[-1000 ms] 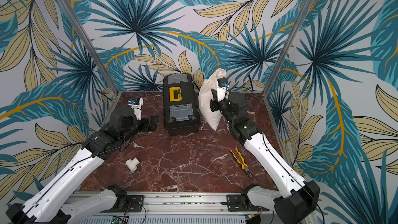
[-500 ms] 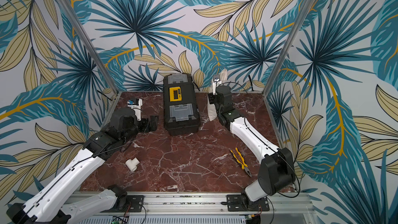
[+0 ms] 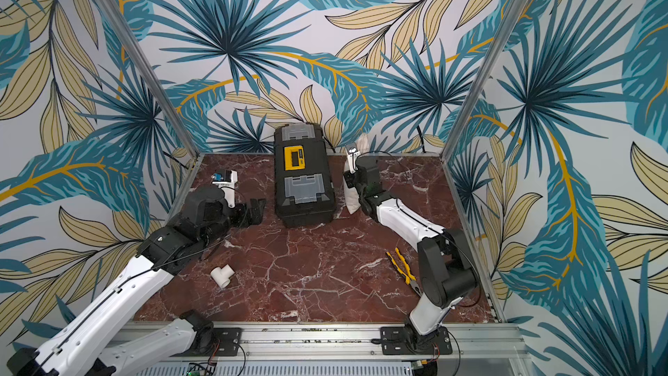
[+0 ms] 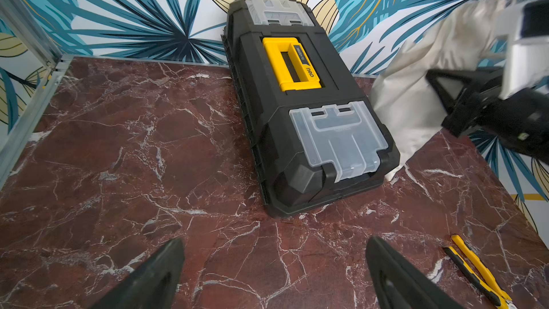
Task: Close the soil bag
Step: Place the soil bag at the center of the board.
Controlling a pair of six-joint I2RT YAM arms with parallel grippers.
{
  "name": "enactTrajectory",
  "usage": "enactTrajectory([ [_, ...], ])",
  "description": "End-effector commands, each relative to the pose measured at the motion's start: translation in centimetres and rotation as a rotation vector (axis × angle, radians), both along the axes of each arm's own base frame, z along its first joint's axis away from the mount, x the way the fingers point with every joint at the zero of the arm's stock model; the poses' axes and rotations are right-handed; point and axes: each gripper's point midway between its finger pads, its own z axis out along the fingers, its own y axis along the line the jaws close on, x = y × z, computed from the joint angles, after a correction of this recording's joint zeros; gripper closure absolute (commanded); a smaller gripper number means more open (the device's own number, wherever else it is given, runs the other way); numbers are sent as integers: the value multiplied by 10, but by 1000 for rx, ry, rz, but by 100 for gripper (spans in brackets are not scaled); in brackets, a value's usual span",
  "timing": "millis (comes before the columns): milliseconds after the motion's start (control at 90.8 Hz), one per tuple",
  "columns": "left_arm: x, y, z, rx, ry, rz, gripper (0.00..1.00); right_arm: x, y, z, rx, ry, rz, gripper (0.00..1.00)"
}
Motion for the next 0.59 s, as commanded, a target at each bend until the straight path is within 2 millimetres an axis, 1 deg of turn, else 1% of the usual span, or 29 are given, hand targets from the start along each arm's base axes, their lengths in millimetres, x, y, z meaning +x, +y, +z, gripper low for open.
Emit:
enactTrajectory([
  [0, -3, 4, 2, -11, -13, 9, 0, 1, 8, 13, 55, -87, 43, 100],
  [66, -4, 4, 2, -13, -12, 10, 0, -2, 11, -4, 63, -49, 56, 100],
  [110, -5, 4, 2, -13, -10, 8, 0, -4, 14, -13, 81, -25, 75, 100],
  [187, -6, 4, 0, -7, -4, 4, 0, -10, 24, -20, 138, 10, 123, 100],
  [253, -6, 5, -1, -1, -1, 5, 0, -17, 30, -21, 189, 30, 162, 100],
  [352, -6, 5, -2, 2, 0, 2, 0, -25, 37, -18, 259, 46, 203, 100],
  [441, -6, 4, -4, -1, 1, 1, 0, -34, 53, -14, 310, 71, 299, 100],
  [518, -5, 2, -5, -1, 0, -4, 0, -41, 64, -15, 351, 109, 362, 100],
  [584, -4, 2, -7, 1, 3, -6, 0, -44, 69, -20, 370, 142, 385, 100],
])
